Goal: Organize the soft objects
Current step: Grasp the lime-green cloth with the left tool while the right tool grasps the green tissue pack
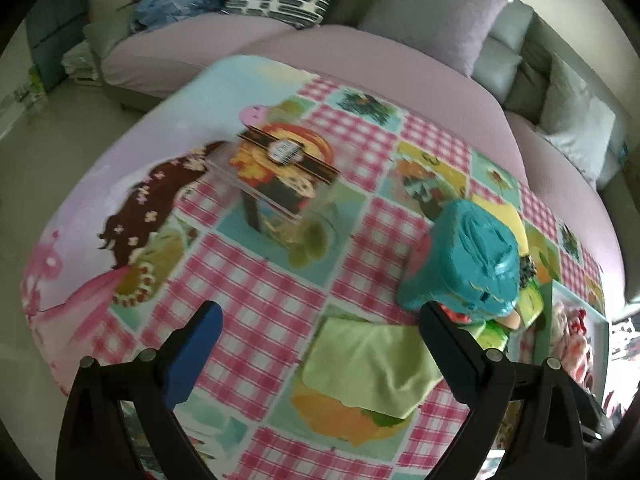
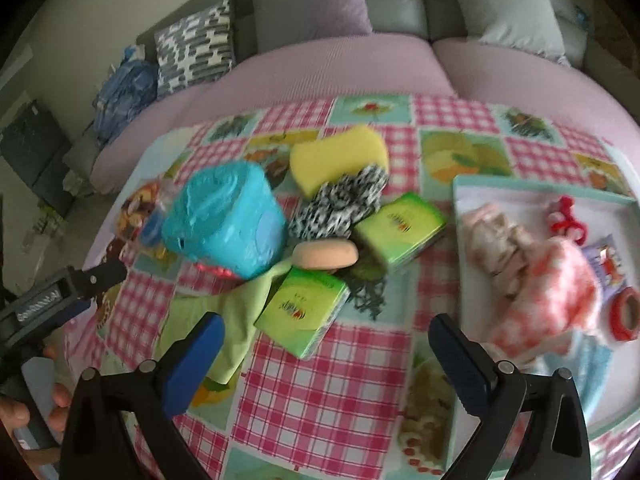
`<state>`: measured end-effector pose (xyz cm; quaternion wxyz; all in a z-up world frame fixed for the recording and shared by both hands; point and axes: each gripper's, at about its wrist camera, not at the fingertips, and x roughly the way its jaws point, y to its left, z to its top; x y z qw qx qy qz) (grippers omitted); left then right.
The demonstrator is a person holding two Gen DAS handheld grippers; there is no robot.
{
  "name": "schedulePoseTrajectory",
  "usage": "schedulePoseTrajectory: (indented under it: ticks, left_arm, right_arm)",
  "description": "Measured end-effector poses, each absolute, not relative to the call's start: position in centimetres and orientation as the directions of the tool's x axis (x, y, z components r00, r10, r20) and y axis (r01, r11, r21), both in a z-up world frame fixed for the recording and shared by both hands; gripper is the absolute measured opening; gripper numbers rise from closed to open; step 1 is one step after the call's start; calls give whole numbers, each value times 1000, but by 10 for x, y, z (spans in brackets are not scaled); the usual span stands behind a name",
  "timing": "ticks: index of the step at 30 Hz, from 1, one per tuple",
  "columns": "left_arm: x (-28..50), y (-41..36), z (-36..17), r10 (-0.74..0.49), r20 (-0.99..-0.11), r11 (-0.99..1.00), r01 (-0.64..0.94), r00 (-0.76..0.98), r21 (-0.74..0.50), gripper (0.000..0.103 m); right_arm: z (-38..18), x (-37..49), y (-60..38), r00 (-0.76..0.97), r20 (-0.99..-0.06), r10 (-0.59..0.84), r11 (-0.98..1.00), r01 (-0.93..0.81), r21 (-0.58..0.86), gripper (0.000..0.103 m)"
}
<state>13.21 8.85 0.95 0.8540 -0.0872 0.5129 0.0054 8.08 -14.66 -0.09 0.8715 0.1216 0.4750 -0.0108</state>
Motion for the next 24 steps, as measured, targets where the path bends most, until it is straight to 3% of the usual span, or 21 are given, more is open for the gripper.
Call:
schedulePoseTrajectory:
  ticks: [10, 24]
  left_arm:
    - [148, 80, -39, -74, -937, 986, -116, 341, -120, 98]
    - [148, 79, -41, -63, -938, 987, -116, 341, -108, 98]
  right_arm:
    - [-47, 101, -128, 444, -889, 110, 977, 117, 180, 103]
    - [-67, 125, -127, 422, -902, 84, 973, 160, 165, 102]
